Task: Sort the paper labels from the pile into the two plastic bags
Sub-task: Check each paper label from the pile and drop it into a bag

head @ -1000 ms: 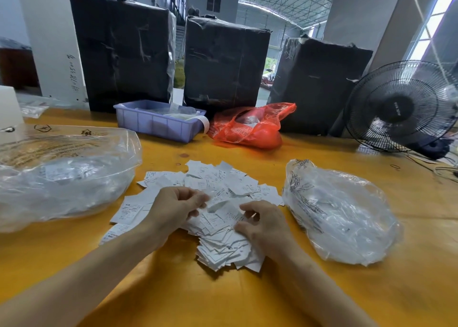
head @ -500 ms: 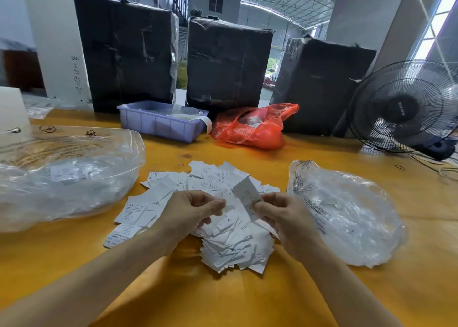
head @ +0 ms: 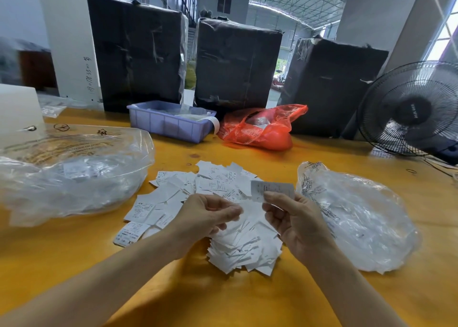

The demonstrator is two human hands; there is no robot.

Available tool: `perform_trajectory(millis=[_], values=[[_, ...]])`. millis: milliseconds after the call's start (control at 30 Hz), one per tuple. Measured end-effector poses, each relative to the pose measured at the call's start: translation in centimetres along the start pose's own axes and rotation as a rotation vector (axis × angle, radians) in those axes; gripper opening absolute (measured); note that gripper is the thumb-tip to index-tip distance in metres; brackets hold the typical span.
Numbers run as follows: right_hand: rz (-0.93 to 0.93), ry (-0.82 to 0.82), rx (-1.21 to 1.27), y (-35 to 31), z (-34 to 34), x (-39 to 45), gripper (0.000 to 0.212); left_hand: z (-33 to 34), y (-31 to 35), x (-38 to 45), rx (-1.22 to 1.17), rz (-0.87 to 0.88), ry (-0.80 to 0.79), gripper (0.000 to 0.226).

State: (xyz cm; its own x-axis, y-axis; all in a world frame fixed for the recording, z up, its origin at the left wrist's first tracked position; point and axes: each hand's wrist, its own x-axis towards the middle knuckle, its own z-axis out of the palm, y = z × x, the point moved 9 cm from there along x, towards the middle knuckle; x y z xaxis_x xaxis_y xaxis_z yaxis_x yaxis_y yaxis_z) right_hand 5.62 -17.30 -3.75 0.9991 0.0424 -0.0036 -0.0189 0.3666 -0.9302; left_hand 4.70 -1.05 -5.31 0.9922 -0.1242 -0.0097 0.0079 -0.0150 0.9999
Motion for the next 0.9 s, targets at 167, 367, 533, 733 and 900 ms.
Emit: perform_trajectory(millis=[167, 367, 533, 733, 900], values=[[-0.138, 0.009, -0.232, -1.0, 0.3, -0.6, 0.009, 0.2, -0.1, -0.1, 0.017, -0.013, -0.011, 0.035], [-0.276, 0.003, -0.317, -2.1, 0.8, -1.2, 0.010, 0.6, -0.3, -0.2, -0.055, -0.058, -0.054, 0.020], [-0.344, -0.007, -0.359, -2.6, 1.1, -1.5, 0.012, 0.5, -0.3, -0.3, -0.088, -0.071, -0.061, 0.022], [-0.395, -0.019, -0.415, -2.8, 1.4, -1.6, 0.015, 0.5, -0.6, -0.2, -0.106, -0.091, -0.065, 0.022], [-0.409, -0.005, -0.416, -2.8, 1.3, -1.6, 0.016, 0.6, -0.6, -0.3, -0.111, -0.098, -0.076, 0.026]])
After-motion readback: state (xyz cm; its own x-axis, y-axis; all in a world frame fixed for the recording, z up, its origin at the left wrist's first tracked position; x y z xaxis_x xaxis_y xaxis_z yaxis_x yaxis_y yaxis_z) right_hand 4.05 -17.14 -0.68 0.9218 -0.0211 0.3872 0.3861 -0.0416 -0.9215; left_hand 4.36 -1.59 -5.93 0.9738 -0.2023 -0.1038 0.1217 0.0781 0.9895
